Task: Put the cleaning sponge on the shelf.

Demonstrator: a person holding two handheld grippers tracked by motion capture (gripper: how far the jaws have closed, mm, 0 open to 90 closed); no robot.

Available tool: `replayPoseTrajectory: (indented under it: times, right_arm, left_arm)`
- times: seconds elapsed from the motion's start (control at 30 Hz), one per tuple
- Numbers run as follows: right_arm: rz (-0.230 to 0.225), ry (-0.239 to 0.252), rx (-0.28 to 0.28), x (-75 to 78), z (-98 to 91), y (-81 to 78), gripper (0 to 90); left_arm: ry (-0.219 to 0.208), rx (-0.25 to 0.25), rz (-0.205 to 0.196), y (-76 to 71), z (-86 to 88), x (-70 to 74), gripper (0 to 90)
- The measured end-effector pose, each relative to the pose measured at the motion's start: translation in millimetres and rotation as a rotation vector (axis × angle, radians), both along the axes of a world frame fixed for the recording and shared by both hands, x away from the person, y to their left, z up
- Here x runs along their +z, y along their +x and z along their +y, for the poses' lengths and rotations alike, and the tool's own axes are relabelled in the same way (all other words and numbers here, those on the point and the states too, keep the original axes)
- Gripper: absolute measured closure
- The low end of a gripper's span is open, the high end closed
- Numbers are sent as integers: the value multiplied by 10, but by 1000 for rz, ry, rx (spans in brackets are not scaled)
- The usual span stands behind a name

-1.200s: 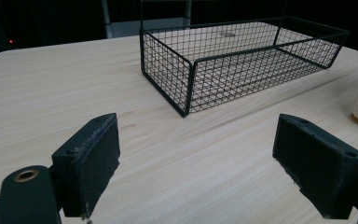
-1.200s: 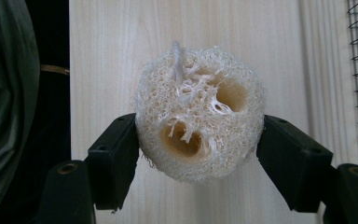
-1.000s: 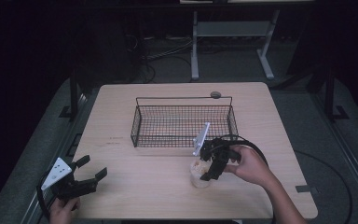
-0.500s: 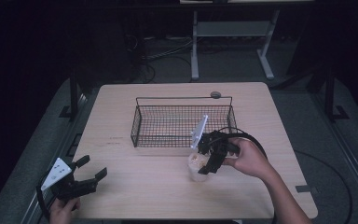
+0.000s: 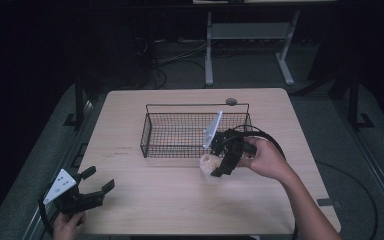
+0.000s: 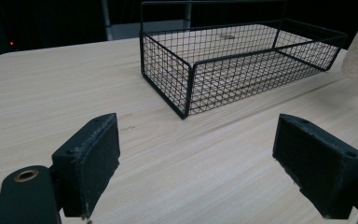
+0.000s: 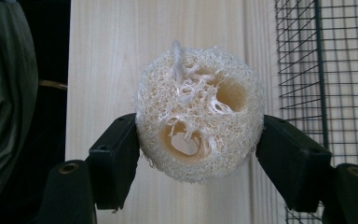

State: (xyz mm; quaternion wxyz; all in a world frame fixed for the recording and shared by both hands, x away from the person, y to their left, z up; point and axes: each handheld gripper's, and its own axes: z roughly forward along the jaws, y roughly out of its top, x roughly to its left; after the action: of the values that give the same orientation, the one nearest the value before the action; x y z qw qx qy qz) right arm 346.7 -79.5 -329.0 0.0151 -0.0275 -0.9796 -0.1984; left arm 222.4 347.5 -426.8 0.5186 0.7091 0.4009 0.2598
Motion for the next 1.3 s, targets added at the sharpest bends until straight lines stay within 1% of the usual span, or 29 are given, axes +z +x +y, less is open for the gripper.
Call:
replayPoseTrajectory:
  times: [0.03,0.27,0.37,0.47,0.53,0.63,0.67,0.7,0.87,0.93,0.97,1.1,1.17,1.23,1.27,1.3]
  right_arm:
    - [1,9,-1,35,4,22,303]
    - [-8,0,-6,135,7,114,304]
    - [-3,16,-13,172,-5,163,304]
    - [-11,1,-22,191,-8,214,303]
    - [-8,1,-25,200,-8,230,304]
    - [-7,15,-27,227,-18,296,304]
    - [-7,15,-27,227,-18,296,304]
    - [-15,1,-35,234,-24,329,304]
    - [-14,4,-48,272,-39,394,304]
    - [-10,14,-55,300,-51,445,304]
    - [-21,7,-59,312,-53,466,304]
    - [-26,7,-67,347,-57,523,304]
    - [-16,17,-77,365,-65,570,304]
    - [-24,-7,-85,378,-70,628,304]
    - [-24,-7,-85,378,-70,628,304]
    - [-27,-4,-87,398,-74,669,304]
  left_arm:
    - [0,0,0,0,-1,0,139]
    - [-1,0,2,2,0,-2,139]
    - [2,-1,1,2,2,-1,139]
    - [2,0,0,1,5,1,139]
    - [2,1,0,0,7,2,139]
    - [-2,3,0,1,9,1,139]
    - [-2,3,0,1,9,1,139]
    - [0,1,1,1,8,-1,140]
    - [2,-2,2,2,-5,-2,139]
    - [4,-5,2,5,-15,-3,139]
    - [4,-5,2,5,-15,-3,139]
    - [9,-5,3,4,-19,-1,140]
    - [8,-5,3,5,-16,-1,139]
    - [6,-4,2,4,-16,0,139]
    - [6,-4,2,4,-16,0,139]
    - [6,-3,2,4,-17,0,139]
